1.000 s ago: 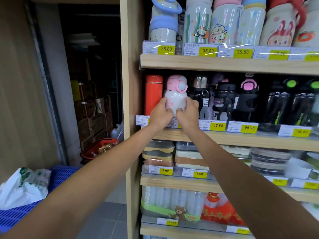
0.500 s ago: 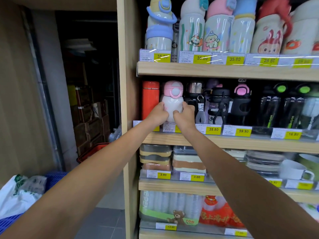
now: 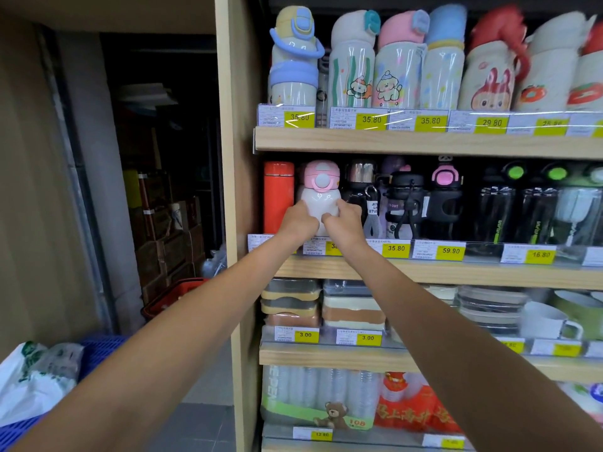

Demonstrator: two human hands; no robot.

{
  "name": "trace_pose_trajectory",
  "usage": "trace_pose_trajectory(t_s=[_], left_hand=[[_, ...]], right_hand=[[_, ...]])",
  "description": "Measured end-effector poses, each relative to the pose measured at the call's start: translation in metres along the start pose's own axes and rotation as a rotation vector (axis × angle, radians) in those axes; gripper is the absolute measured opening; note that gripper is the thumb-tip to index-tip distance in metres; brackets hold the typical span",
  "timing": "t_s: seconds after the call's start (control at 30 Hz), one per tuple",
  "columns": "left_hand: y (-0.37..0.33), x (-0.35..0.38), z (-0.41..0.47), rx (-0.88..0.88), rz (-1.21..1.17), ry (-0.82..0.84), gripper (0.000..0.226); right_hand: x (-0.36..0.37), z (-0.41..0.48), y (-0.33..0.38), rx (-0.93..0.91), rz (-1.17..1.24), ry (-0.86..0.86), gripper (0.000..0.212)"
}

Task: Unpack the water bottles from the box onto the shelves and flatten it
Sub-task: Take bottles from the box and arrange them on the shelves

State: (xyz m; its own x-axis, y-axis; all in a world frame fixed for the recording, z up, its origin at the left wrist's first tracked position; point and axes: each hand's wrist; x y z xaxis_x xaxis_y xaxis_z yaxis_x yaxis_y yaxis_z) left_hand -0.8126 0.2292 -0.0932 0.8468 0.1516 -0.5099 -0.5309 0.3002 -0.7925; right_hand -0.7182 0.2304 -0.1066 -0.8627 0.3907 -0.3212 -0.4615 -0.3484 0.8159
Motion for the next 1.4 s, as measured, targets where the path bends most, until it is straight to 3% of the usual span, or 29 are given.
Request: trace_pose_trajectory(t_s=[0.1,0.17,0.3,0.37,0.4,0.47,0.57,0.87,1.0,1.07,1.2,1.33,1.4], left_hand=[[0.0,0.0,-0.001,0.014,-0.02,0.011,0.023],[0.0,-0.002,-0.002,0.007,-0.021,0.019,0.014],[0.002,-0.002,-0.002,-0.007,-0.052,0.018,0.017],[0.002,0.003,-0.003,0.016,-0.105,-0.083,0.03],[0.0,0.006,-0.005,0.043,-0.141,-0.161,0.039],[-0.003,0.014,-0.007,0.124,-0.266,-0.237,0.043],[-0.017,0.028,-0.01,0.166,-0.374,-0.134,0.041],[-0.04,0.061,-0.007,0.152,-0.272,0.15,0.031],[-0.04,0.065,0.001,0.072,-0.261,0.144,0.031],[-0.039,0.066,0.003,0.044,-0.236,0.123,0.048],[-0.032,0.07,0.003,0.03,-0.289,0.1,0.044],[-0.029,0.069,0.008,0.023,-0.298,0.095,0.037],[-0.028,0.068,0.008,-0.011,-0.311,0.107,0.044]], right_hand=[[0.0,0.001,-0.001,-0.007,-0.011,-0.001,0.031],[-0.001,0.001,-0.002,-0.011,-0.023,0.0,0.03],[-0.006,0.004,-0.003,-0.034,-0.01,0.042,0.029],[-0.012,0.003,-0.004,-0.06,-0.012,0.027,0.019],[-0.016,0.001,-0.005,-0.083,-0.006,-0.029,0.014],[-0.027,-0.003,-0.011,-0.127,0.007,-0.193,0.027],[-0.047,-0.005,-0.017,-0.124,0.005,-0.328,0.037],[-0.074,0.009,-0.037,0.018,-0.001,0.043,0.032],[-0.072,0.015,-0.038,0.046,-0.056,0.053,0.034],[-0.073,0.018,-0.04,0.049,-0.049,0.046,0.026],[-0.072,0.018,-0.046,0.011,-0.07,-0.025,0.014],[-0.068,0.018,-0.051,-0.029,-0.082,-0.05,0.024],[-0.068,0.018,-0.052,-0.028,-0.107,-0.038,0.036]])
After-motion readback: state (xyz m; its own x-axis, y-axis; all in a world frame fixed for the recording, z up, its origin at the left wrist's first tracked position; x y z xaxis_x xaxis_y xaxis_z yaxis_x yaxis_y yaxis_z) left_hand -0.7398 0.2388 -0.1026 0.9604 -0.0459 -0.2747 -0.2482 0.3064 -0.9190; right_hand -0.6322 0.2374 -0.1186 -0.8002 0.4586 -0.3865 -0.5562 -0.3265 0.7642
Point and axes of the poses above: each hand's wrist, its own z-axis towards the middle knuckle, its own x-axis out of the palm, y = z × x, and after that the axes turned 1 degree about y, right-handed
